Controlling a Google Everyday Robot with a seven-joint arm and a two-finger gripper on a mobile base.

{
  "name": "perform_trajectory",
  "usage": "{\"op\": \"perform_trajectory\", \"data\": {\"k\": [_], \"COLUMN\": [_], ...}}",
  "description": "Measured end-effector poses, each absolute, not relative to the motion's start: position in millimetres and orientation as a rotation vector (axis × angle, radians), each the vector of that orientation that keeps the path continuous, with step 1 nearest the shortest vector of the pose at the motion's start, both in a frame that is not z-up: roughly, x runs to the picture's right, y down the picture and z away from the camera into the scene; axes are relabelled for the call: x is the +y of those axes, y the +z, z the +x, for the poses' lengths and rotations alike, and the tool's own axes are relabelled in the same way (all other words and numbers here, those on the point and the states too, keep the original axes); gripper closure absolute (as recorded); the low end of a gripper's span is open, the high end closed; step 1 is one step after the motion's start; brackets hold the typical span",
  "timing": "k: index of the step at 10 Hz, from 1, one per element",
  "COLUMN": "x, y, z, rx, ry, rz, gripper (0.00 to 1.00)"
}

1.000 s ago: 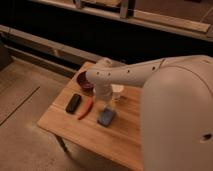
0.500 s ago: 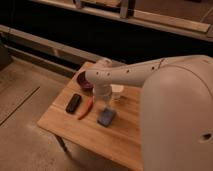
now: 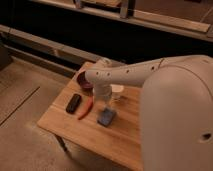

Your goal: Place the white sponge in the ceramic bowl

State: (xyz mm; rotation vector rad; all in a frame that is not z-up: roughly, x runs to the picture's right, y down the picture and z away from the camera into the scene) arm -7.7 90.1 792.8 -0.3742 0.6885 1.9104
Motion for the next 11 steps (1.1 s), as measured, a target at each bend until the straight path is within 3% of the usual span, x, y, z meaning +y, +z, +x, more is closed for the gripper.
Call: {"op": "perform_trajectory", "data": {"k": [11], "x": [51.9], "y": [758.7], "z": [-17.1], "rx": [0.595], "ry": [1.957], "rz": [-0.375], "gripper": [0.35]}}
